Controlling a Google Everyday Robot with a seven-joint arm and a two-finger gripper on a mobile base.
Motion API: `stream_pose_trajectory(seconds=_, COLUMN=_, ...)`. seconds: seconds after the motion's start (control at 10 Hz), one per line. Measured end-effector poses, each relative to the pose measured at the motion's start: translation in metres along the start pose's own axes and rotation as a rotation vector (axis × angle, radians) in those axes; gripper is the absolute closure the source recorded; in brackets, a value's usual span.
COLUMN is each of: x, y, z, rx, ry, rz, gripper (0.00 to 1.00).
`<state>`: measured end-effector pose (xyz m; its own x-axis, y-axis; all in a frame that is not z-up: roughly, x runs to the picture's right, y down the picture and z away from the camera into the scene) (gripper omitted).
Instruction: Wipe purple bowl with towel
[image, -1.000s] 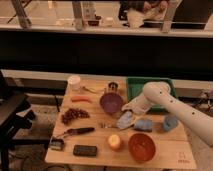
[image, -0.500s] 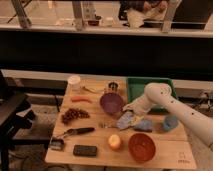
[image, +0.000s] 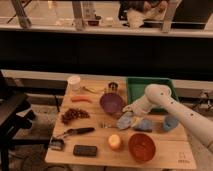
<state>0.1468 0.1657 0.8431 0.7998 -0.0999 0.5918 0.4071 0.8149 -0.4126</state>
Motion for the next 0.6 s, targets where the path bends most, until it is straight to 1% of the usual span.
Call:
stream_pose_trajectory(seconds=0.3, x=0.001, y=-0.001, z=0.007, rx=-0.001, ry=-0.024, rz=0.011, gripper=0.39)
stream_pose_trajectory(seconds=0.6, x=0.006, y=-0.002, z=0.014, rx=-0.006, ry=-0.037, rz=0.021, gripper=0.39)
